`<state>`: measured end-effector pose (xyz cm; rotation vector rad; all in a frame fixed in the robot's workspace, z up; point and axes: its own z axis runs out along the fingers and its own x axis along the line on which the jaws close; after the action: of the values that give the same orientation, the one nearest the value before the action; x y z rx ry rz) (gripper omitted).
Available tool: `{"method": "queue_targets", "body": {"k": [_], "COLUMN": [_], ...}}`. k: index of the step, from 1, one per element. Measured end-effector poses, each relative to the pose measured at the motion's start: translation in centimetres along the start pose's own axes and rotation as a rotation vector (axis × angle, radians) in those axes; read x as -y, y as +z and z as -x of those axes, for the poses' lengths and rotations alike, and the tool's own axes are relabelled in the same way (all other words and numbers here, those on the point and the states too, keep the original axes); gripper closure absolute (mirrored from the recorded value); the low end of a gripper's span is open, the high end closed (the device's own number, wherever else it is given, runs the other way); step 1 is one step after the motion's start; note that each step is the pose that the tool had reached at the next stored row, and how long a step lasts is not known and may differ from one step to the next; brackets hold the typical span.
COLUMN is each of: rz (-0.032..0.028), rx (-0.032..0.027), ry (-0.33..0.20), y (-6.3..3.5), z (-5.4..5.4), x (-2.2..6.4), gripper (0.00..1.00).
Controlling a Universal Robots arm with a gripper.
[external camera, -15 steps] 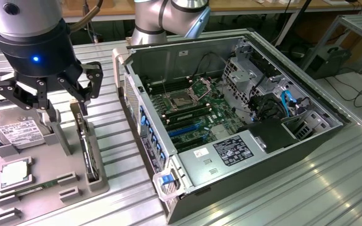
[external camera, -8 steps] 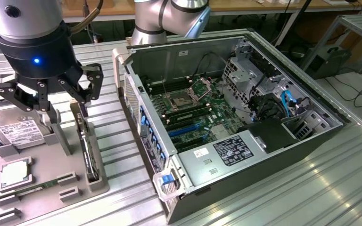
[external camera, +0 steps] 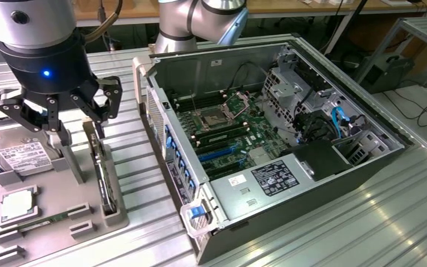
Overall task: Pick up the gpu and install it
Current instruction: 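Pick up the gpu and move the gpu toward the slot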
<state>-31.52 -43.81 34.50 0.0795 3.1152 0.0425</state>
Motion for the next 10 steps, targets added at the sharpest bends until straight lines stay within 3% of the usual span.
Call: {"method": "queue_targets", "body": {"k": [10], "rz": [-0.0035], "rx": [-0.0003], "ry": [-0.018], "y": [1.43], "z": [0.2], "x": [0.01], "gripper": [0.44]}}
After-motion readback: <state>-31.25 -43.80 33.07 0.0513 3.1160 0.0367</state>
